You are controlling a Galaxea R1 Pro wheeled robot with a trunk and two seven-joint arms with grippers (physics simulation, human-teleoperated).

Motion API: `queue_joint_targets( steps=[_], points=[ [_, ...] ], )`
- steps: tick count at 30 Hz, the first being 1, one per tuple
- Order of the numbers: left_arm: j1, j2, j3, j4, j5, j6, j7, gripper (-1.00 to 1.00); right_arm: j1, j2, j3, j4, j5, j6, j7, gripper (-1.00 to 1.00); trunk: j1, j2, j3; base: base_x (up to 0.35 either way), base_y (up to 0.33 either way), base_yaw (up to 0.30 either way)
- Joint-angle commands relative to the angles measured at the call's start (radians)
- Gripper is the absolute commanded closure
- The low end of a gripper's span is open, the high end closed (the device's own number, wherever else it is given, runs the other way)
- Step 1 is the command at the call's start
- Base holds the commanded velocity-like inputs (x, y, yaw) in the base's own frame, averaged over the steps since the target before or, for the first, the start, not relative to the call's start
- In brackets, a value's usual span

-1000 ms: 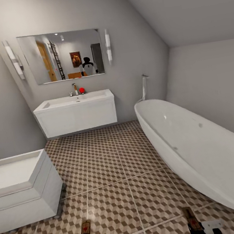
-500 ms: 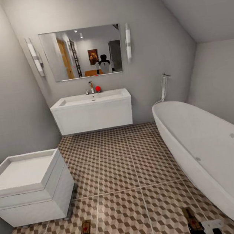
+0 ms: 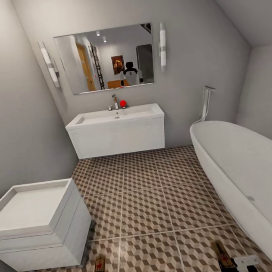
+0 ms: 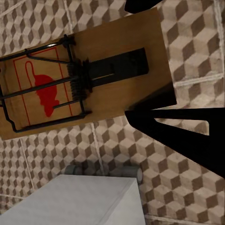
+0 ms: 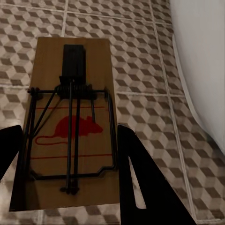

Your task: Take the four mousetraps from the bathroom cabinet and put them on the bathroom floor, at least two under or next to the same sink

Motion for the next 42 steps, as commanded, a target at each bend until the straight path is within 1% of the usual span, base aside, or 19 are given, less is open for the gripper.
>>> queue_joint_targets(
  steps=[1, 19, 30, 42],
  points=[
    [-0.001, -0.001, -0.008, 0.003, 0.001, -0.005, 0.009, 1.00, -0.001, 0.000, 0.003, 0.000, -0.005, -0.003, -0.003, 1.00, 0.001, 0.000, -0.001, 0.329, 0.000, 0.004],
    [-0.001, -0.001, -0.008, 0.003, 0.001, -0.005, 0.009, 1.00, -0.001, -0.001, 0.003, 0.001, -0.005, -0.003, -0.003, 1.00, 0.001, 0.000, -0.001, 0.329, 0.000, 0.000],
    [-0.001, -0.001, -0.008, 0.003, 0.001, -0.005, 0.009, 1.00, -0.001, -0.001, 0.003, 0.000, -0.005, -0.003, -0.003, 1.00, 0.001, 0.000, 0.000, 0.329, 0.000, -0.116],
    [-0.001, -0.001, -0.008, 0.003, 0.001, -0.005, 0.009, 1.00, -0.001, -0.001, 0.003, 0.000, -0.005, -0.003, -0.003, 1.00, 0.001, 0.000, 0.000, 0.329, 0.000, -0.014]
  ],
)
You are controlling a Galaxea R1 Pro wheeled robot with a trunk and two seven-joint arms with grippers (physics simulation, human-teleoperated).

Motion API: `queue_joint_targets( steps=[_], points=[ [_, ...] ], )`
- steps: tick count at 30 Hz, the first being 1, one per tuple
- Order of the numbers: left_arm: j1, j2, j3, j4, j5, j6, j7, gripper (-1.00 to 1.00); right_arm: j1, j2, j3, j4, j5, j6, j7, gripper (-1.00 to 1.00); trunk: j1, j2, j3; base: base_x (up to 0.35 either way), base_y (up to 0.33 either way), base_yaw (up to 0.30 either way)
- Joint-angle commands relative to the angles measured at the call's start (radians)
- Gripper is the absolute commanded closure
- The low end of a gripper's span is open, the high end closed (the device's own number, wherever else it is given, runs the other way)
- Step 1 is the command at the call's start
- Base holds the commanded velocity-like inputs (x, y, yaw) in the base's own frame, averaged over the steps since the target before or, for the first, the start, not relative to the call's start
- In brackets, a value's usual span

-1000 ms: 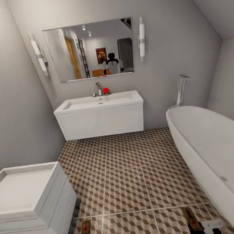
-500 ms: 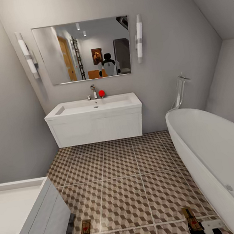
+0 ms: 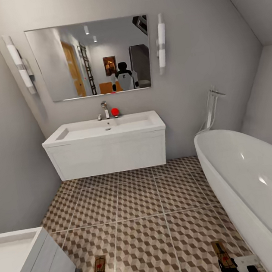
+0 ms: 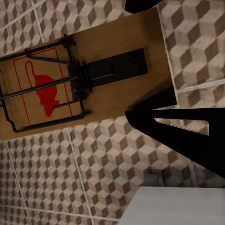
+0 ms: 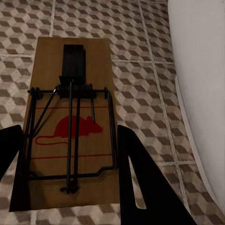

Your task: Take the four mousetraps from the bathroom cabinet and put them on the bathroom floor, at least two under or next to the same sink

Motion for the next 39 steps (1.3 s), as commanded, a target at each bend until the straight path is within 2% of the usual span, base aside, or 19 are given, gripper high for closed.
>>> queue_joint_targets(
  steps=[1, 39],
  points=[
    [-0.001, 0.000, -0.009, 0.003, 0.000, -0.005, 0.009, 1.00, -0.001, -0.001, 0.003, 0.000, -0.005, -0.003, -0.003, 1.00, 0.001, 0.000, -0.001, 0.329, 0.000, -0.001],
    [-0.001, -0.001, -0.009, 0.003, 0.000, -0.005, 0.009, 1.00, -0.001, 0.000, 0.003, 0.001, -0.005, -0.003, -0.003, 1.00, 0.001, 0.000, -0.001, 0.319, 0.000, 0.000]
  ],
)
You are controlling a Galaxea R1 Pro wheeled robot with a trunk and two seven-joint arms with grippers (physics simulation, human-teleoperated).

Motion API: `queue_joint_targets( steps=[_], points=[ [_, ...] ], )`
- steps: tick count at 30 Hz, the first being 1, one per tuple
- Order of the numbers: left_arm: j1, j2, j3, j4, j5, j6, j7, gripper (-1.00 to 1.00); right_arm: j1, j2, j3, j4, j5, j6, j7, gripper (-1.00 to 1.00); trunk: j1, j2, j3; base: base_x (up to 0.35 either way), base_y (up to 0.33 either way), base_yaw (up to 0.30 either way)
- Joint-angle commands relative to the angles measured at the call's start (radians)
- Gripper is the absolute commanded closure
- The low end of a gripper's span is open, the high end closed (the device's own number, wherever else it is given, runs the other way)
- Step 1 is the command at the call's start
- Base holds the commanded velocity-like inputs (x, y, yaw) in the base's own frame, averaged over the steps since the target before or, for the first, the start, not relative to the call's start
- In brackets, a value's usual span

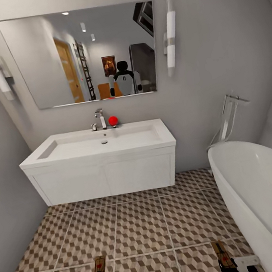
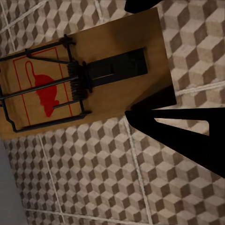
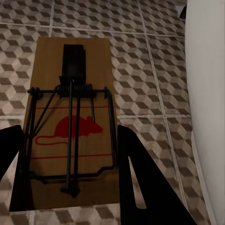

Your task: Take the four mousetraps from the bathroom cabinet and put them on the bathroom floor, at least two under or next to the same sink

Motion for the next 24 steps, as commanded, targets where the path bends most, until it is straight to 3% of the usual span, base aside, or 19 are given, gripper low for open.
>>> queue_joint_targets(
  steps=[1, 24],
  points=[
    [-0.001, -0.001, -0.008, 0.003, 0.000, -0.005, 0.009, 1.00, -0.001, 0.000, 0.003, 0.001, -0.005, -0.003, -0.003, 1.00, 0.000, 0.000, -0.001, 0.102, 0.000, 0.000],
    [-0.001, -0.001, -0.007, 0.002, 0.026, -0.005, 0.009, 1.00, -0.001, 0.000, 0.003, 0.000, -0.005, -0.004, -0.003, 1.00, 0.000, 0.000, -0.001, 0.009, 0.000, 0.000]
  ],
)
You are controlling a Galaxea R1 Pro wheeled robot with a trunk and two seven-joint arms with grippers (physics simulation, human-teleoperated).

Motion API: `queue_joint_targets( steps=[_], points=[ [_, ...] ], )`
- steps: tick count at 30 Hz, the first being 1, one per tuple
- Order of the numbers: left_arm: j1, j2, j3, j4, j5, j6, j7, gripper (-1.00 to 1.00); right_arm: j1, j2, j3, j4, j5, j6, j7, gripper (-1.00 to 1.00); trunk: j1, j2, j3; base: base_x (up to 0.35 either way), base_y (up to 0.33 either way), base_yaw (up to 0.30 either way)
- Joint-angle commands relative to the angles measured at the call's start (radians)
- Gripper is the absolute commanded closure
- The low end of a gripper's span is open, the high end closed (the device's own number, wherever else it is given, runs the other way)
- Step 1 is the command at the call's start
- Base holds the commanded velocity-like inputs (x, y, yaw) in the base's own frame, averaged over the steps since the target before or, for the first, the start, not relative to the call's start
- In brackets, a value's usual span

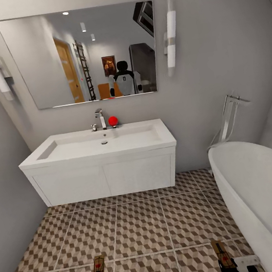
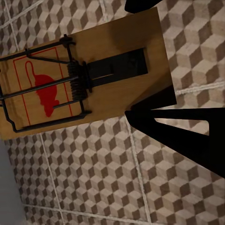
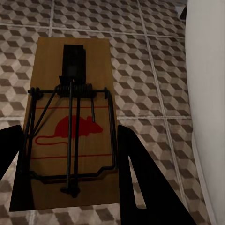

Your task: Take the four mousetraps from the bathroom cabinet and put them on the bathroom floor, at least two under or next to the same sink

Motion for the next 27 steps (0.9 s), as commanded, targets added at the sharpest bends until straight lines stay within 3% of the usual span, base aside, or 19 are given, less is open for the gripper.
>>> queue_joint_targets(
  steps=[1, 27],
  points=[
    [-0.001, -0.001, -0.009, 0.003, 0.003, -0.005, 0.007, 1.00, -0.001, -0.001, 0.003, 0.001, -0.005, -0.003, -0.003, 1.00, 0.000, -0.001, -0.001, 0.000, 0.000, 0.000],
    [-0.001, -0.001, -0.009, 0.003, 0.003, -0.005, 0.007, 1.00, -0.001, -0.001, 0.004, 0.002, -0.004, -0.005, 0.000, 1.00, 0.000, -0.001, -0.001, 0.000, 0.000, 0.000]
  ],
)
